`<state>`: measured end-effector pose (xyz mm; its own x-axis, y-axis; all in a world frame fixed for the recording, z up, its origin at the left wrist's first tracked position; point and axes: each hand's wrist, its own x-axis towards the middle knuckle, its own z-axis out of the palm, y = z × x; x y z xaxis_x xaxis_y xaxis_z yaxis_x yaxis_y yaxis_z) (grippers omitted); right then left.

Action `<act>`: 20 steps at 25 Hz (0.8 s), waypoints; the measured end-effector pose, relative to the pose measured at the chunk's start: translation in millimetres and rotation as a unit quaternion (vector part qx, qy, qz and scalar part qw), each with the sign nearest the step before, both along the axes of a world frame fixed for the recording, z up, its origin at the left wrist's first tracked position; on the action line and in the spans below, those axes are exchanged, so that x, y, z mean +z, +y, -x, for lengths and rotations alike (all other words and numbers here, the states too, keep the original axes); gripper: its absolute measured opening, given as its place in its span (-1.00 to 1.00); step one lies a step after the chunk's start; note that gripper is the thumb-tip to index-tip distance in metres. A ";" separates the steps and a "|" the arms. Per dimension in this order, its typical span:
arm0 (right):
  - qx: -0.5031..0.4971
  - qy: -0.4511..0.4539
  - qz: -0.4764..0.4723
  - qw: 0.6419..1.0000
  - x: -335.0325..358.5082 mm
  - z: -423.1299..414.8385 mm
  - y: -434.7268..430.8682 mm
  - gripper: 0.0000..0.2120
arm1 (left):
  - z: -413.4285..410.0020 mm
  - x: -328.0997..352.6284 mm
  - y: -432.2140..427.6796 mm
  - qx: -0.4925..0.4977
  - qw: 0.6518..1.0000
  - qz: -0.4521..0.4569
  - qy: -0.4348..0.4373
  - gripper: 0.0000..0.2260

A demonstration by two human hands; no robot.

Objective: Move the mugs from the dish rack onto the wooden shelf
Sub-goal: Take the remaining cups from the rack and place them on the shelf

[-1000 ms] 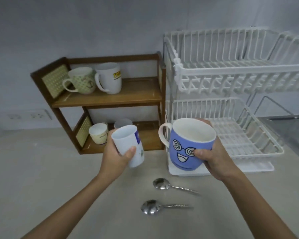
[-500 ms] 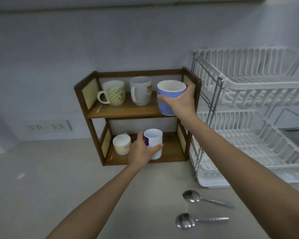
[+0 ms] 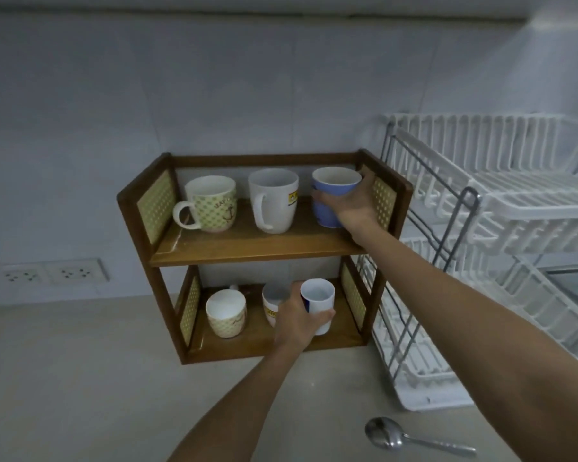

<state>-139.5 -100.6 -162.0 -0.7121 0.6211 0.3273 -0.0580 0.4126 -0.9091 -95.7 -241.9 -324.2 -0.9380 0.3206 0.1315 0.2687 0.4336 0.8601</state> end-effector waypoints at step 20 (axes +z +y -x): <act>0.187 -0.520 -0.313 0.772 -254.7 -198.9 -50.8 -0.10 | 30.8 -39.5 59.4 -0.004 0.998 0.022 -0.066 -0.37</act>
<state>59.4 -151.4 -416.7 -0.8834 0.2595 -0.3901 0.3473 0.9216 -0.1734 -126.5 -182.5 -363.7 -0.9438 0.3306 -0.0072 0.1578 0.4695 0.8687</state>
